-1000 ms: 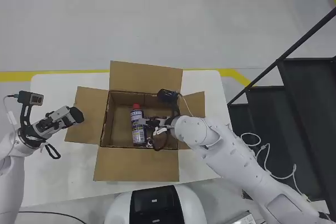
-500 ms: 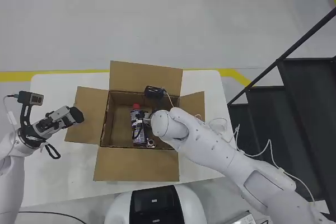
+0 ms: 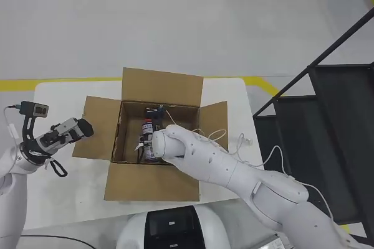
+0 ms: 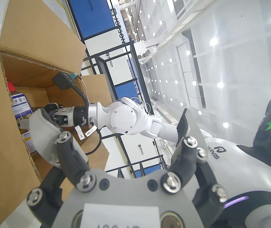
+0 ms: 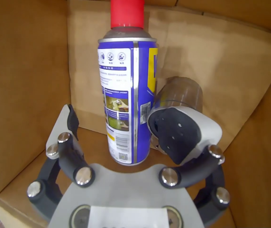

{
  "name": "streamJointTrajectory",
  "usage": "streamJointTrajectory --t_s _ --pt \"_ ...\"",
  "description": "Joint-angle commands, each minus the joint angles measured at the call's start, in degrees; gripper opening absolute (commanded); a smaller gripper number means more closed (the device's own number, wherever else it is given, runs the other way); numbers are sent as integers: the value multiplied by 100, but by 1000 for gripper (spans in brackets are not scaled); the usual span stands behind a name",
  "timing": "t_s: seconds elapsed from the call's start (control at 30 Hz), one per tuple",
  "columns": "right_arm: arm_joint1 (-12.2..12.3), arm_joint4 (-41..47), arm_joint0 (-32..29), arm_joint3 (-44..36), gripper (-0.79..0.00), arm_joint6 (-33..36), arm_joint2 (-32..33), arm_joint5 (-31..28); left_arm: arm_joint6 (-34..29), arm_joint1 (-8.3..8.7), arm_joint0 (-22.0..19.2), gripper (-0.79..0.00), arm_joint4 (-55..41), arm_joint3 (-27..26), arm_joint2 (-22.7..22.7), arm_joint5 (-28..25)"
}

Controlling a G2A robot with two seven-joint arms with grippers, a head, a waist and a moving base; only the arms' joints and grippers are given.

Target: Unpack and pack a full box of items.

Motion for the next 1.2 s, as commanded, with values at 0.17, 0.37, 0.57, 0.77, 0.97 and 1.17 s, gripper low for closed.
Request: streamJointTrajectory --t_s 0.17,0.37,0.57,0.77,0.97,1.17 --pt "-247 -109 133 421 -31 -9 -87 -14 0 0 0 0 0 0 0 0" --pt "-347 -159 166 431 0 30 1 1 0 0 0 0 0 0 0 0" --pt "-249 -478 38 -286 0 43 197 262 0 0 0 0 0 0 0 0" --pt "10 -1040 -236 -1233 0 323 442 577 0 0 0 0 0 0 0 0" --pt "257 -1508 -550 -1979 0 672 726 624 0 0 0 0 0 0 0 0" --pt "314 -1591 -656 -2143 0 766 820 596 0 0 0 0 0 0 0 0"
